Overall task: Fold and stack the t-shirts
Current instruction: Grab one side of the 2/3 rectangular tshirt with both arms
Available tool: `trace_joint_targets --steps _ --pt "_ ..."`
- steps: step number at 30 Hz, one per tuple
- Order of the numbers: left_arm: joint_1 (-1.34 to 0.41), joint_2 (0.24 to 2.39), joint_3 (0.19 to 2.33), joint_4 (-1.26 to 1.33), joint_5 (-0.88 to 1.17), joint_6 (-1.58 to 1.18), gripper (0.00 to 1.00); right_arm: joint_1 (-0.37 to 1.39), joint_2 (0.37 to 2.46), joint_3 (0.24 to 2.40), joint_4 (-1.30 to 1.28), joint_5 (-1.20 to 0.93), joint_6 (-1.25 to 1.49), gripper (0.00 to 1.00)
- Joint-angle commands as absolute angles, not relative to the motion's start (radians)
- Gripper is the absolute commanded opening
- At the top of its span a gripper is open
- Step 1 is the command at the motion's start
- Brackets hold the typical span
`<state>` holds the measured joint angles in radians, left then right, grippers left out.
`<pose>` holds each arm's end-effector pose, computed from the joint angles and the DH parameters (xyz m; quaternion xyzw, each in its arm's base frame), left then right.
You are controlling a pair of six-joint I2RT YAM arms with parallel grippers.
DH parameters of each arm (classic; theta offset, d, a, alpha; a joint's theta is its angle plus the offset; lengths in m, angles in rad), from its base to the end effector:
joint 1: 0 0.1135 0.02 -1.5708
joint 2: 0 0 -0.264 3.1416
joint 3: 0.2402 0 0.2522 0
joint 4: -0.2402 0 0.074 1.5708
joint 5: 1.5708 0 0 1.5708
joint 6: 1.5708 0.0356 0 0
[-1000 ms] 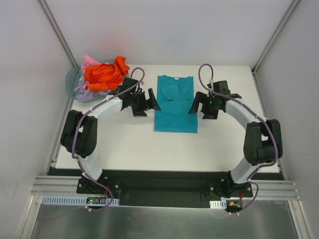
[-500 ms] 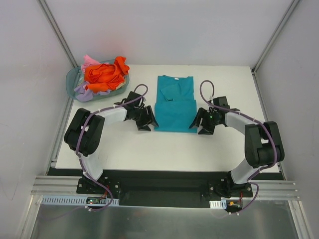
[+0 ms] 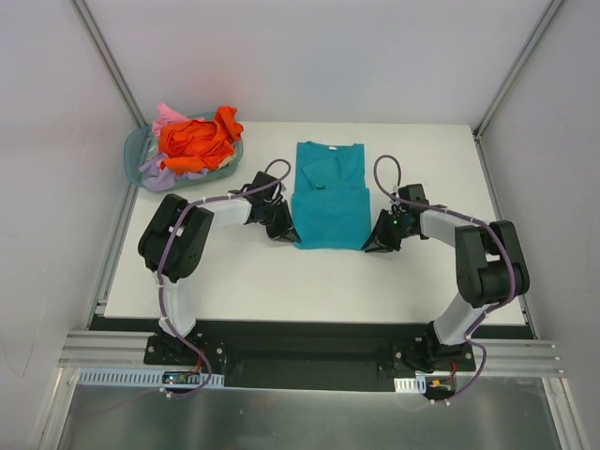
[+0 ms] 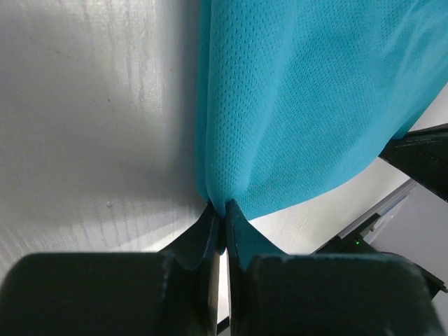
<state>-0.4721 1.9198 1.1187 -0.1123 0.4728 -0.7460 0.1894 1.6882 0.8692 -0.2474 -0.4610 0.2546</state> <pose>0.3386 -0.1911 0.1438 -0.0507 0.9218 -0.3614 0.1306 0.3046 0.0745 0.1450 -0.0262 0.9441 0.2693 0.1883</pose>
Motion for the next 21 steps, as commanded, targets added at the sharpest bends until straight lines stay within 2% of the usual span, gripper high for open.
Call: trace_joint_targets --steps 1,4,8,12,16,21 --pt "-0.479 1.928 1.141 -0.115 0.489 -0.739 0.00 0.183 1.681 0.877 -0.242 -0.462 0.249 0.06" --pt "-0.479 1.837 1.076 -0.127 0.488 -0.733 0.00 0.186 1.614 0.856 -0.278 -0.489 0.242 0.01" --pt "-0.491 1.643 0.910 -0.155 0.492 -0.730 0.00 0.207 1.418 0.781 -0.449 -0.575 0.212 0.01" --pt "-0.528 1.445 0.832 -0.270 0.526 -0.712 0.00 0.256 1.226 0.747 -0.647 -0.647 0.199 0.01" --pt "-0.548 1.246 0.789 -0.345 0.561 -0.756 0.00 0.267 1.137 0.781 -0.771 -0.778 0.175 0.01" --pt "-0.542 1.167 0.821 -0.353 0.509 -0.773 0.00 0.253 1.121 0.900 -0.838 -0.788 0.126 0.01"
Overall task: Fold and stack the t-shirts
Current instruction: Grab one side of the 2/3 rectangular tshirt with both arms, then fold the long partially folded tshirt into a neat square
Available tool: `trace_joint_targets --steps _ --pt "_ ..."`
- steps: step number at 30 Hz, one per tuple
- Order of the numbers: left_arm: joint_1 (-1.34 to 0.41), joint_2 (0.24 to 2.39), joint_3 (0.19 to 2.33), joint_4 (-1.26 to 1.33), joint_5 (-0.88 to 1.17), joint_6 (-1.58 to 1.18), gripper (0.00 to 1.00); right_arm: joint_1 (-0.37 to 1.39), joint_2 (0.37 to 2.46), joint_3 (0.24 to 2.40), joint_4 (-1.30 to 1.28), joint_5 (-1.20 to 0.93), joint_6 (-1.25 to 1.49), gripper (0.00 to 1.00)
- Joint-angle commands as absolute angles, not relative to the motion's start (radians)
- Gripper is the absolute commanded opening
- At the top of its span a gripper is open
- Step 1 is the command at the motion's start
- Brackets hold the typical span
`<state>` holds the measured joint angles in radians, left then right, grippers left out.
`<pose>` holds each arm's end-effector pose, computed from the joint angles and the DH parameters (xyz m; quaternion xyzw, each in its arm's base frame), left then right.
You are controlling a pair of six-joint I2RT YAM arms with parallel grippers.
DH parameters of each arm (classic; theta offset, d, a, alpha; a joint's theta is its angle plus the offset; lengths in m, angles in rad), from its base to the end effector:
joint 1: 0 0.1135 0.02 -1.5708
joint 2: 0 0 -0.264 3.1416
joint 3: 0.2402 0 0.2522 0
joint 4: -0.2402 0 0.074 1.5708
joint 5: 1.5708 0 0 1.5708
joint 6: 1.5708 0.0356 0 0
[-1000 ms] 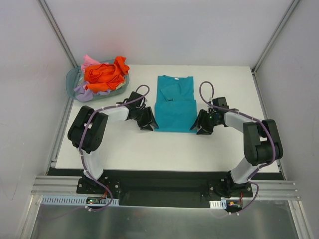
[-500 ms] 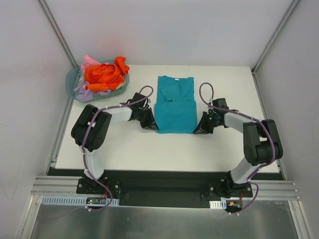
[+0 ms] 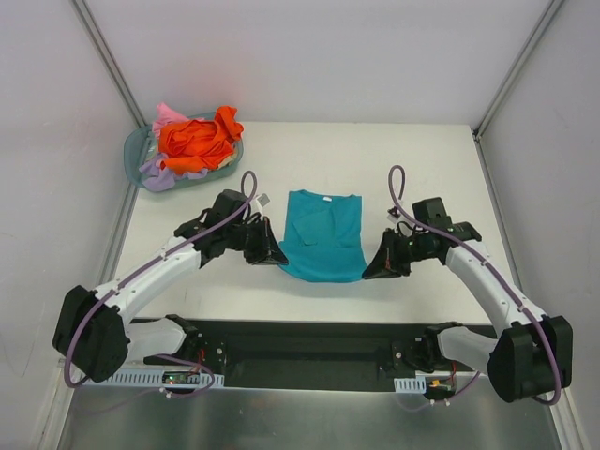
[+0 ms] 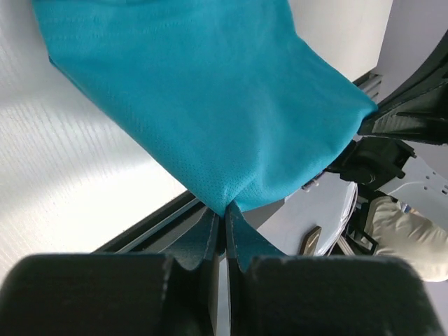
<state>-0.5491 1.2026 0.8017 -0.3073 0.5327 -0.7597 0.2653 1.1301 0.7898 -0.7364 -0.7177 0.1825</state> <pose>0.2067 -0.1477 0.2514 0.0173 0.8831 -0.4352 0.1744 0.1928 0.0766 0.2383 -0.1234 0.9035 0.3829 0.1476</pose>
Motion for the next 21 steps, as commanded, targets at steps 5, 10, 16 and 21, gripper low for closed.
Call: trace_joint_targets --steps 5,10,16,21 --pt "-0.528 1.253 0.954 -0.353 0.439 -0.707 0.00 0.192 1.202 1.023 -0.815 -0.770 0.097 0.01" --pt "-0.471 1.368 1.078 -0.341 0.422 -0.681 0.00 0.138 1.273 1.084 -0.744 -0.747 0.104 0.01" --pt "-0.417 1.521 1.210 -0.310 0.494 -0.666 0.00 0.084 1.419 1.206 -0.681 -0.770 0.124 0.01" --pt "-0.367 1.627 1.287 -0.295 0.532 -0.657 0.00 0.064 1.532 1.298 -0.620 -0.775 0.147 0.01"
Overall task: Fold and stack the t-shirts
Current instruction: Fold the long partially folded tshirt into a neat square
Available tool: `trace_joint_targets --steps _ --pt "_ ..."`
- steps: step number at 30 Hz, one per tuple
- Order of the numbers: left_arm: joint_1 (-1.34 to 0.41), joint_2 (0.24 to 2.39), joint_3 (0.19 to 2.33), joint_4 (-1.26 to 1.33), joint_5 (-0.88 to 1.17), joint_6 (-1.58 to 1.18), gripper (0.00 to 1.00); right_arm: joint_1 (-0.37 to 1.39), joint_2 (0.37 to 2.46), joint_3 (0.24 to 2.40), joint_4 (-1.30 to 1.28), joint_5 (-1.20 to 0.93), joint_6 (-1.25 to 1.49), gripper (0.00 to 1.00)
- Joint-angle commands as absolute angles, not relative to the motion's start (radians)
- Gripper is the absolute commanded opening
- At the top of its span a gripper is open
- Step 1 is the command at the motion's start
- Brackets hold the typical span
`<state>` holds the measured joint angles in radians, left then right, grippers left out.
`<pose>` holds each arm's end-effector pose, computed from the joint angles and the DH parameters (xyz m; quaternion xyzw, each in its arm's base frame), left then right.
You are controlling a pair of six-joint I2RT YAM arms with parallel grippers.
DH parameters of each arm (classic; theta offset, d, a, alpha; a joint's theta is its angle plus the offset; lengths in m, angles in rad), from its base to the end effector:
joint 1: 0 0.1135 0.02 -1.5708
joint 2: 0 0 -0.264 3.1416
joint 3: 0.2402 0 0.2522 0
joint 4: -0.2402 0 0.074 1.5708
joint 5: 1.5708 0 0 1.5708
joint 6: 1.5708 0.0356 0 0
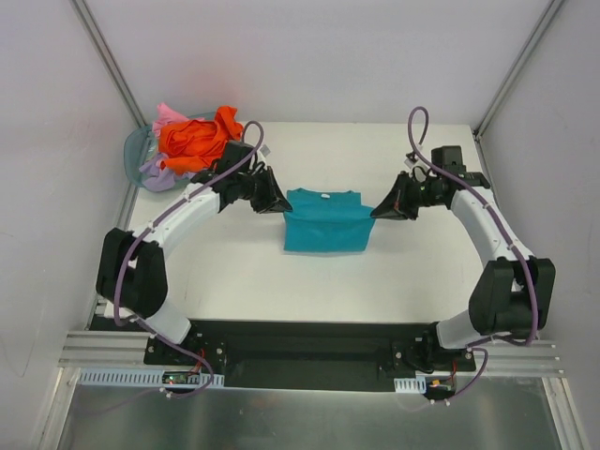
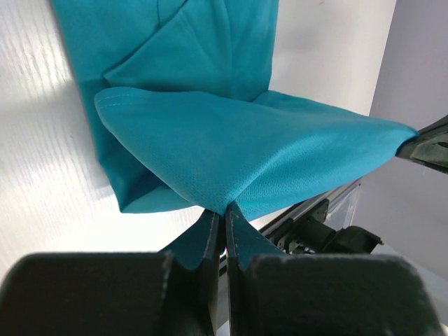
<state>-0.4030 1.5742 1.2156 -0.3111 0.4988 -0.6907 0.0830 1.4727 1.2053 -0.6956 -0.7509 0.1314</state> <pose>0.3188 -0.1544 0.2824 -0.0187 0.8788 -0.4092 0.2449 0.3003 0.0494 0.2873 -0.0882 0.8901 0.3777 0.2394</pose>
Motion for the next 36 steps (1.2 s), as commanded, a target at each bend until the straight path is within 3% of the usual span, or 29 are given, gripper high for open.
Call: trace_joint_targets --steps 1,12,13,14,16,17,18,19,20,21,23,24,30,36 --pt "-0.362 1.664 1.320 -0.291 0.535 -0.650 0.00 0.063 1.572 1.314 -0.589 -0.775 0.155 0.01" --pt "-0.295 2.038 1.604 -0.259 0.549 -0.657 0.00 0.060 1.811 1.426 -0.315 -0.598 0.212 0.04" --pt "-0.279 2.069 1.655 -0.261 0.542 -0.675 0.02 0.061 1.828 1.433 -0.283 -0.588 0.215 0.05" --pt "-0.272 2.098 1.679 -0.261 0.567 -0.681 0.16 0.061 1.851 1.442 -0.273 -0.540 0.210 0.06" --pt "-0.258 2.178 1.765 -0.261 0.622 -0.681 0.28 0.057 1.925 1.497 -0.310 -0.486 0.196 0.20" --pt "-0.241 2.198 1.790 -0.261 0.661 -0.687 0.51 0.057 1.945 1.521 -0.328 -0.474 0.184 0.30" --pt "-0.238 2.221 1.811 -0.259 0.696 -0.693 0.58 0.055 1.982 1.579 -0.343 -0.474 0.154 0.56" --pt "-0.236 2.224 1.848 -0.259 0.695 -0.681 0.66 0.057 1.994 1.607 -0.392 -0.476 0.140 0.73" --pt "-0.235 2.220 1.858 -0.259 0.695 -0.673 0.73 0.058 1.999 1.629 -0.412 -0.479 0.134 0.98" --pt "-0.236 2.203 1.865 -0.259 0.690 -0.666 0.83 0.060 1.997 1.647 -0.429 -0.480 0.124 0.97" --pt "-0.238 2.175 1.864 -0.261 0.689 -0.646 0.89 0.069 1.953 1.632 -0.437 -0.469 0.114 0.97" --pt "-0.241 2.143 1.855 -0.259 0.687 -0.640 0.99 0.072 1.931 1.618 -0.439 -0.465 0.107 0.97" --pt "-0.305 2.033 1.723 -0.236 0.672 -0.607 0.99 0.127 1.754 1.415 -0.430 -0.475 0.071 0.97" --pt "-0.408 2.040 1.619 -0.183 0.676 -0.655 0.99 0.219 1.746 1.298 -0.310 -0.546 0.164 0.97"
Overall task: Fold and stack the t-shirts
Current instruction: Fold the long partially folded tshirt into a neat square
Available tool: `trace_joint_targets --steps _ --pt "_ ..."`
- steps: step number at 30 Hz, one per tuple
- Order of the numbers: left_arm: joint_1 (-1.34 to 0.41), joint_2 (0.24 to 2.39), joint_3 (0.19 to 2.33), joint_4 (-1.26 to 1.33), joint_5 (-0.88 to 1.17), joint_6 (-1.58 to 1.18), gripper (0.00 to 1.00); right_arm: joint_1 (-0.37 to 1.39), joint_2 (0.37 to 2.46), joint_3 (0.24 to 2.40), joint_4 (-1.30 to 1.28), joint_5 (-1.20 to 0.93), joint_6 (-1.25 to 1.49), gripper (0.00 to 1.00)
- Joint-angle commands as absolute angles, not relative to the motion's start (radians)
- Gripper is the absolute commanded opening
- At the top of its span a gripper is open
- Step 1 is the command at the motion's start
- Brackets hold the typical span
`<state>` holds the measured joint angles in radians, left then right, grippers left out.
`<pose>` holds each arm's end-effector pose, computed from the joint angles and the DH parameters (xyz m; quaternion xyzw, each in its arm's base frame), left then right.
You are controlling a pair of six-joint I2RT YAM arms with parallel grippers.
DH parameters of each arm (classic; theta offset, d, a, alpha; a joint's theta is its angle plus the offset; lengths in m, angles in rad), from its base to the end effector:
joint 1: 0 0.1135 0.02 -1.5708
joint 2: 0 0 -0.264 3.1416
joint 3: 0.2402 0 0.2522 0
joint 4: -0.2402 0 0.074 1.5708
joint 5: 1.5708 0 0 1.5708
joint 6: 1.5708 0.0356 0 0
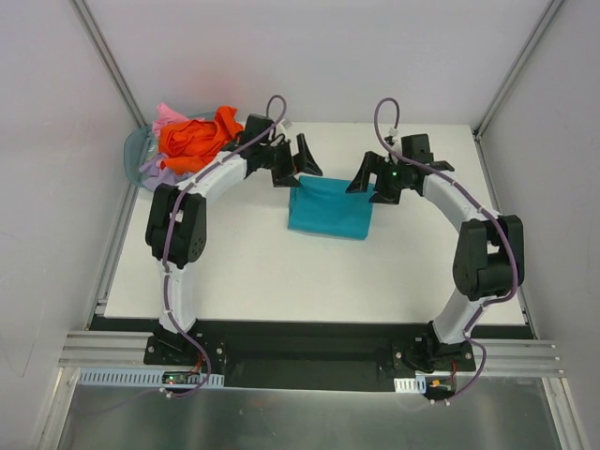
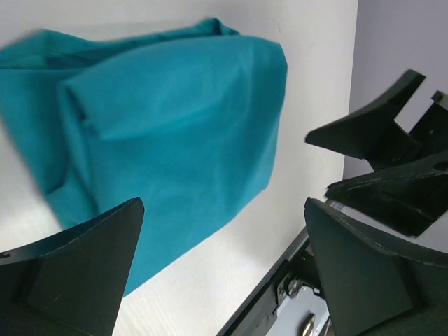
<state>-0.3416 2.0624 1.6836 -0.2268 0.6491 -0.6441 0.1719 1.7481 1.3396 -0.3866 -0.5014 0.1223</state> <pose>0.4437 -0.1806 0.2531 0.0198 0.8523 -0.4570 0.2539 0.3802 0.0834 0.2560 -0.1160 0.8942 0.2809 0.3288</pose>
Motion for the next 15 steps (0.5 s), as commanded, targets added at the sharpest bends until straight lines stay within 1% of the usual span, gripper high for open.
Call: trace_joint_targets --steps 1,5,6,8,9,13,15 --pt "-0.429 2.043 1.599 -0.166 0.678 -0.672 0.99 0.225 1.758 1.293 -0.301 -0.548 0.172 0.97" --pt "-0.459 2.043 1.462 -0.114 0.652 -0.713 0.99 0.252 1.781 1.252 -0.273 -0.548 0.184 0.97" --pt "-0.465 2.036 1.400 -0.104 0.634 -0.732 0.99 0.253 1.782 1.238 -0.275 -0.551 0.178 0.97" --pt "-0.483 2.014 1.321 -0.053 0.614 -0.752 0.99 0.256 1.757 1.172 -0.268 -0.554 0.158 0.97" --pt "-0.486 1.985 1.240 -0.035 0.604 -0.767 0.99 0.258 1.743 1.146 -0.271 -0.546 0.135 0.97" --pt "-0.506 1.876 1.059 -0.003 0.617 -0.775 0.99 0.265 1.658 0.988 -0.301 -0.560 0.098 0.97" --pt "-0.535 1.774 0.967 -0.003 0.614 -0.776 0.99 0.282 1.564 0.933 -0.334 -0.560 0.097 0.97"
